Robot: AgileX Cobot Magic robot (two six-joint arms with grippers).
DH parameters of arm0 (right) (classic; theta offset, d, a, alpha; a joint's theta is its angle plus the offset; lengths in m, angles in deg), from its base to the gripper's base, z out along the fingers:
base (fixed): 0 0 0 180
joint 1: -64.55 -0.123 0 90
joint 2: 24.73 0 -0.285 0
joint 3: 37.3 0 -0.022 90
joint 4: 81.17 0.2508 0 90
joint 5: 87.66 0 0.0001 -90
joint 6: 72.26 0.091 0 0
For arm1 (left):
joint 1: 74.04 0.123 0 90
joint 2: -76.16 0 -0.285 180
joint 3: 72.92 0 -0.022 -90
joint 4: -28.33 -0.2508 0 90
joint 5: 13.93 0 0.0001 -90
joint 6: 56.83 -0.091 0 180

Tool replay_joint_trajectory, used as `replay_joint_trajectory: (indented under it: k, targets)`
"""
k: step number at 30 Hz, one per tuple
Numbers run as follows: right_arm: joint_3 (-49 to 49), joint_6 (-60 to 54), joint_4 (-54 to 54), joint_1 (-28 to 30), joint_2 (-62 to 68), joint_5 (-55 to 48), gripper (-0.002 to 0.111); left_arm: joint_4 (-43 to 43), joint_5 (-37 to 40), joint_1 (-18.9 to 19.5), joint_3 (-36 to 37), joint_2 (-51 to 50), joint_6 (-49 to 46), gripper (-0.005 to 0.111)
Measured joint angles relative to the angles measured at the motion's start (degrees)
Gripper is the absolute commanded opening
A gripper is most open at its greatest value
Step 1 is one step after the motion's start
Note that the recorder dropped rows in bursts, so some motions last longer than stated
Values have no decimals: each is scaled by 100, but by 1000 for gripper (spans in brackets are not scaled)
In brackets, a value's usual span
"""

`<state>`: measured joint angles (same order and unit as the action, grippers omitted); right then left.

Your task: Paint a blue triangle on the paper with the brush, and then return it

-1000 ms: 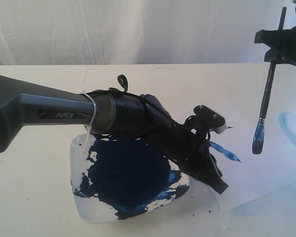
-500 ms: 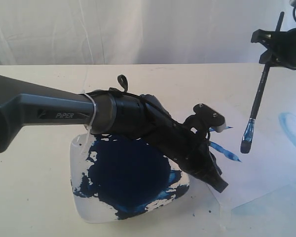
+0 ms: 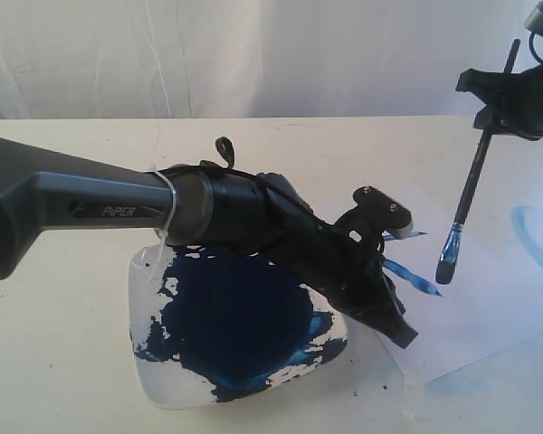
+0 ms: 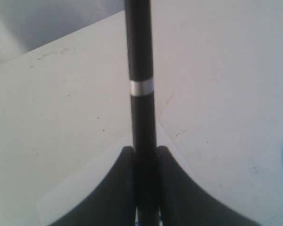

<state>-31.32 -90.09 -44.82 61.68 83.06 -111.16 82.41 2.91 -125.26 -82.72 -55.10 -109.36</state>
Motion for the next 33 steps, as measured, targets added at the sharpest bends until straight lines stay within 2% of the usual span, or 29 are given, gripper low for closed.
replay_joint_trajectory:
  k: [33]
  targets:
    - [0,32,-11,0,361,244,0,193,54,0,-57,-330,-13,0]
